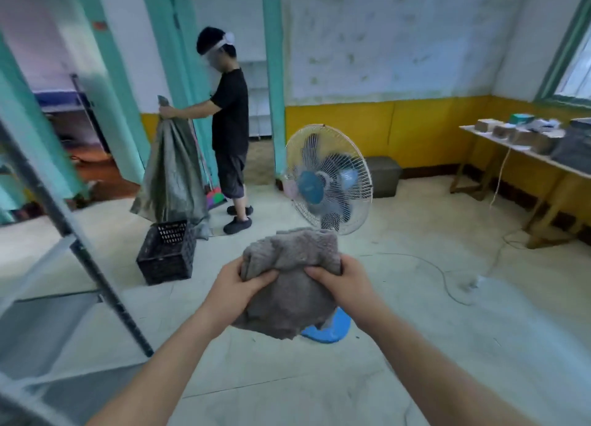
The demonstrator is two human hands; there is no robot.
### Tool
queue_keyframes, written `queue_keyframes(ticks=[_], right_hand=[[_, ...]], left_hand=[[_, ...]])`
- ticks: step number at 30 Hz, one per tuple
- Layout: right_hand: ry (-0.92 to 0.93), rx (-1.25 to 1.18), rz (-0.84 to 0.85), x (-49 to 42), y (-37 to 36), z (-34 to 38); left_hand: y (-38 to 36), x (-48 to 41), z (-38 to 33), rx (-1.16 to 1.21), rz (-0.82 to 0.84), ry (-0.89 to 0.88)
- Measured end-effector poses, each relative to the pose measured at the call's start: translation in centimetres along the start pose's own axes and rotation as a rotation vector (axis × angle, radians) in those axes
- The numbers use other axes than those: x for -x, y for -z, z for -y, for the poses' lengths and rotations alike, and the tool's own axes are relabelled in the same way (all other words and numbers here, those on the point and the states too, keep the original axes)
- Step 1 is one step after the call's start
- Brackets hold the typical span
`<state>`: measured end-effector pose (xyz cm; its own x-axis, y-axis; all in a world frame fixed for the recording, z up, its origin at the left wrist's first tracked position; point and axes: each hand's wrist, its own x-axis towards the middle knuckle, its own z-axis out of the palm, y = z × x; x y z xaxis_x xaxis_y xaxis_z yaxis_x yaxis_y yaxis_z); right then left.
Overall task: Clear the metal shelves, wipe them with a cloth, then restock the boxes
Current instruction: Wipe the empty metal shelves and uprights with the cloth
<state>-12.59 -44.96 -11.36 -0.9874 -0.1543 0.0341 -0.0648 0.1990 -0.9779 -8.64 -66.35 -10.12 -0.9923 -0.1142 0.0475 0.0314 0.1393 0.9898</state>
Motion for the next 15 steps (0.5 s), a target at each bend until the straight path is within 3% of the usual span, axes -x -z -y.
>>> queue_keyframes(ticks=[9, 15], right_hand=[[-0.07, 0.024, 0.045, -22.4, -4.4, -1.8], [-0.052, -0.014, 0.112, -33.1, -8.8, 0.1]], left_hand=[[3.6, -22.2, 5.9, 0.065, -0.053, 0.053], [8.7, -31.3, 5.8, 0.055, -0.089, 0.085]])
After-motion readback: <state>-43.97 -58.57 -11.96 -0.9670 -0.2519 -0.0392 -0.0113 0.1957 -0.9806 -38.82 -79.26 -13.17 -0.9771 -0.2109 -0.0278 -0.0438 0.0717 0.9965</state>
